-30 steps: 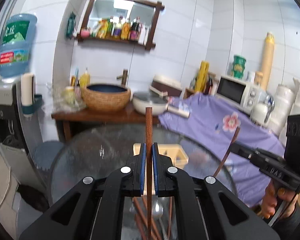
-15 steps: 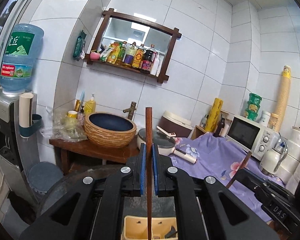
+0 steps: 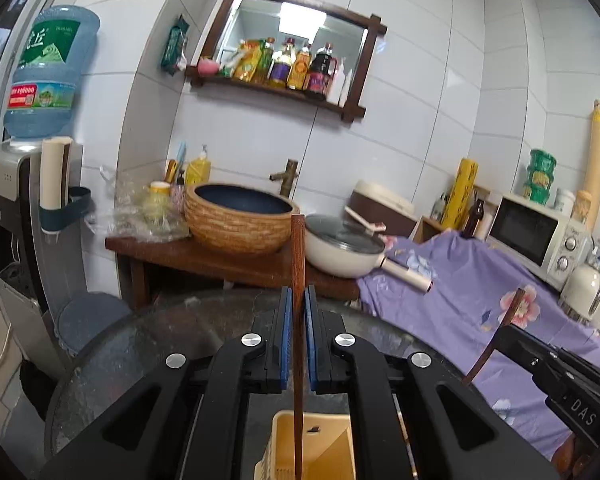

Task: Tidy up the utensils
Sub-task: 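Lift both held chopsticks and carry them above the cream holder, then open both tools to drop the chopsticks into the holder, then move both tools back down to the spoons beside the holder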

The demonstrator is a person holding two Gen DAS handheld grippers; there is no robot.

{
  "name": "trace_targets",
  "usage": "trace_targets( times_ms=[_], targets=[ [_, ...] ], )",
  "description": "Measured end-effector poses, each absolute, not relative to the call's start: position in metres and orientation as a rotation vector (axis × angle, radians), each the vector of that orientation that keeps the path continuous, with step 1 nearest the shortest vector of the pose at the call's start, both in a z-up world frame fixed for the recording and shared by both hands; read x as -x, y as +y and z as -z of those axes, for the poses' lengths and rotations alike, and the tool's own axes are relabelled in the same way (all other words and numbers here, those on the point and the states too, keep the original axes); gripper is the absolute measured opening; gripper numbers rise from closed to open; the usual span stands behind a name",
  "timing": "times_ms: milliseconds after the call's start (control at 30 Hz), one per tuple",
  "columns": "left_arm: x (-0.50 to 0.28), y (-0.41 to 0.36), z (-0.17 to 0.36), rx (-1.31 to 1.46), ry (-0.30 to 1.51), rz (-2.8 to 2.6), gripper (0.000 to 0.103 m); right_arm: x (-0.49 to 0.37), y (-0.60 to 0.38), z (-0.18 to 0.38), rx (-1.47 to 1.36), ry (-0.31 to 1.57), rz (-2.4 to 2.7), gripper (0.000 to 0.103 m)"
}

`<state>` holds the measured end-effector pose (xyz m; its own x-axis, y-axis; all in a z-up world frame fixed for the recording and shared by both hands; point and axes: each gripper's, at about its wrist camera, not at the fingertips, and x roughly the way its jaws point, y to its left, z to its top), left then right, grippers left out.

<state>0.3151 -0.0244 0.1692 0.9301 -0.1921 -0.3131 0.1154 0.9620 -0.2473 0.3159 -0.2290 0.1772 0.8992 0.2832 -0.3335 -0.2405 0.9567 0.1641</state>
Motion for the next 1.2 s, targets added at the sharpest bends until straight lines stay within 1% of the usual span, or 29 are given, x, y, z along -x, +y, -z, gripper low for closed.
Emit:
trace_targets(
  times_ms=[233, 500, 533, 567, 600, 633, 667, 700, 767, 800, 867, 933, 1000, 1200],
  targets=[
    [-0.320, -0.026, -0.141, 0.216, 0.405, 0.164, 0.006, -0.323, -0.229, -0.153, -0.116, 0.397, -0.265, 0.008],
    [-0.328, -0.031, -0.126, 0.209, 0.460, 0.176, 0.007, -0.323, -0.232, -0.148, -0.120, 0.385, -0.244, 0.008],
    [-0.328, -0.032, -0.126, 0.211, 0.463, 0.177, 0.007, -0.324, -0.233, -0.147, -0.118, 0.389, -0.238, 0.009],
    [-0.327, -0.032, -0.125, 0.210, 0.463, 0.178, 0.010, -0.324, -0.234, -0.146, -0.121, 0.391, -0.234, 0.014],
    [-0.327, -0.032, -0.126, 0.207, 0.463, 0.181, 0.013, -0.324, -0.235, -0.145, -0.126, 0.391, -0.234, 0.030],
    [-0.326, -0.032, -0.126, 0.209, 0.462, 0.185, 0.023, -0.323, -0.236, -0.145, -0.133, 0.388, -0.231, 0.043],
    [-0.324, -0.030, -0.126, 0.222, 0.458, 0.195, 0.039, -0.318, -0.239, -0.144, -0.153, 0.375, -0.228, 0.060],
    [-0.320, -0.027, -0.128, 0.243, 0.446, 0.202, 0.045, -0.315, -0.242, -0.144, -0.166, 0.362, -0.226, 0.061],
    [-0.312, -0.021, -0.131, 0.270, 0.425, 0.208, 0.063, -0.305, -0.246, -0.143, -0.175, 0.356, -0.220, 0.061],
    [-0.306, -0.018, -0.132, 0.273, 0.424, 0.213, 0.067, -0.301, -0.248, -0.142, -0.180, 0.357, -0.218, 0.061],
    [-0.299, -0.014, -0.131, 0.265, 0.453, 0.227, 0.084, -0.288, -0.250, -0.137, -0.191, 0.369, -0.220, 0.061],
    [-0.291, -0.008, -0.126, 0.267, 0.499, 0.247, 0.092, -0.278, -0.252, -0.131, -0.195, 0.386, -0.222, 0.062],
    [-0.281, -0.003, -0.116, 0.254, 0.558, 0.266, 0.096, -0.266, -0.252, -0.120, -0.195, 0.423, -0.227, 0.062],
    [-0.254, 0.003, -0.077, 0.136, 0.682, 0.238, 0.096, -0.246, -0.244, -0.066, -0.130, 0.565, -0.174, 0.062]
  ],
)
